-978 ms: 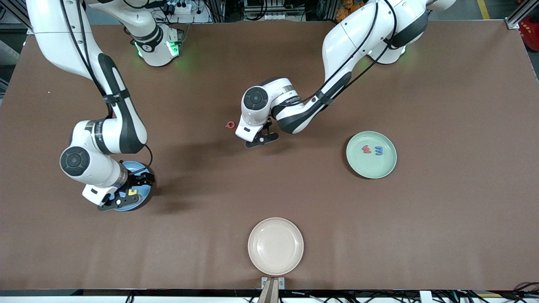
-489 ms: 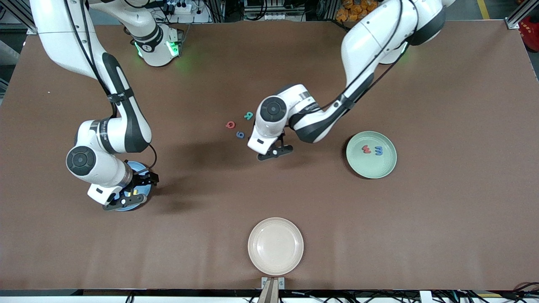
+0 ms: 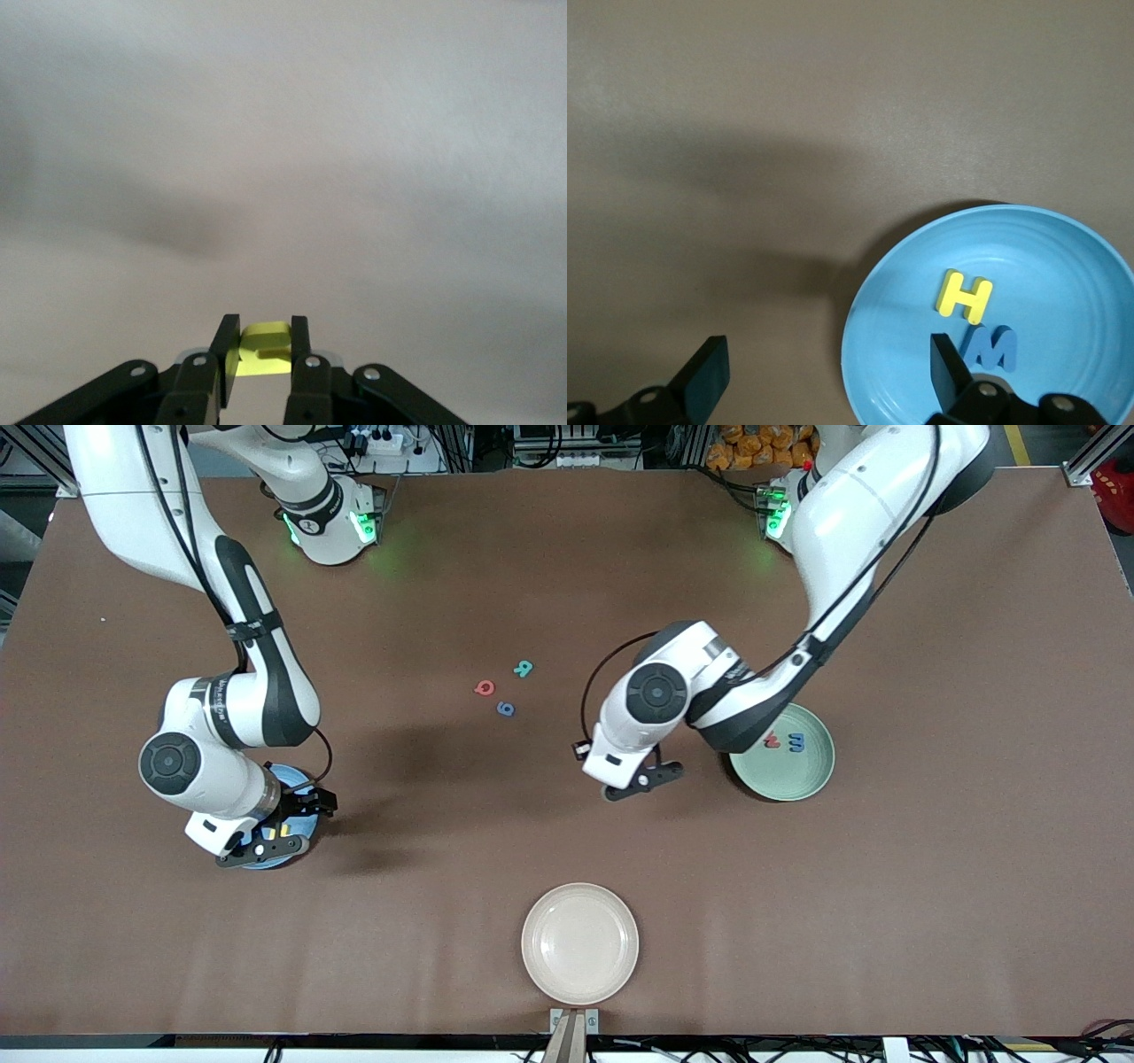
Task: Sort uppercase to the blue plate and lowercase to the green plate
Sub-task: 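Carry the yellow n with the left gripper over the green plate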
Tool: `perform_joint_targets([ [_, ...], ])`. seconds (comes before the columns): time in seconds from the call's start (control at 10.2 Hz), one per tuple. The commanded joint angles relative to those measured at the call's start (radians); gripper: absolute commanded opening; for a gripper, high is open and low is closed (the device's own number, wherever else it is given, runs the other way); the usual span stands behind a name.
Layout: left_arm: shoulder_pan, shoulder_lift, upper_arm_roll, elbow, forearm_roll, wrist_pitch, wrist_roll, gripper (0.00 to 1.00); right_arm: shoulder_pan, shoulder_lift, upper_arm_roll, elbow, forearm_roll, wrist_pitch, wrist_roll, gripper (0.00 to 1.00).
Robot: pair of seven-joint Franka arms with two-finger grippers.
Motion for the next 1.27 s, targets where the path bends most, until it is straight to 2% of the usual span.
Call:
perform_joint_targets([
  [0.0,0.086,-0.122,-0.007,-0.092,-0.025,-0.049,0.051,0.1,0.009,-0.004,0.0,-0.004,0.031,-0.004,0.02,1.0],
  [0.2,0.172,-0.138,-0.007,-0.112,-0.029,-0.112,0.115,0.1,0.047,-0.003,0.0,-0.009,0.031,-0.004,0.086,1.0],
  [0.49,0.311,-0.162,-0.001,-0.123,-0.049,-0.259,0.312,0.09,0.095,-0.01,0.0,-0.049,0.031,0.007,0.132,1.0],
  [0.78,0.393,-0.169,0.022,-0.21,-0.048,-0.27,0.441,0.09,0.157,-0.078,0.0,-0.176,0.075,0.074,0.166,1.0],
  [0.98,0.395,-0.146,0.043,-0.28,-0.049,-0.244,0.444,0.09,0.216,-0.141,0.0,-0.262,0.083,0.113,0.212,1.0],
  [1.17,0.395,-0.138,0.054,-0.337,-0.058,-0.175,0.433,0.1,0.3,-0.177,0.0,-0.29,0.082,0.111,0.305,1.0],
])
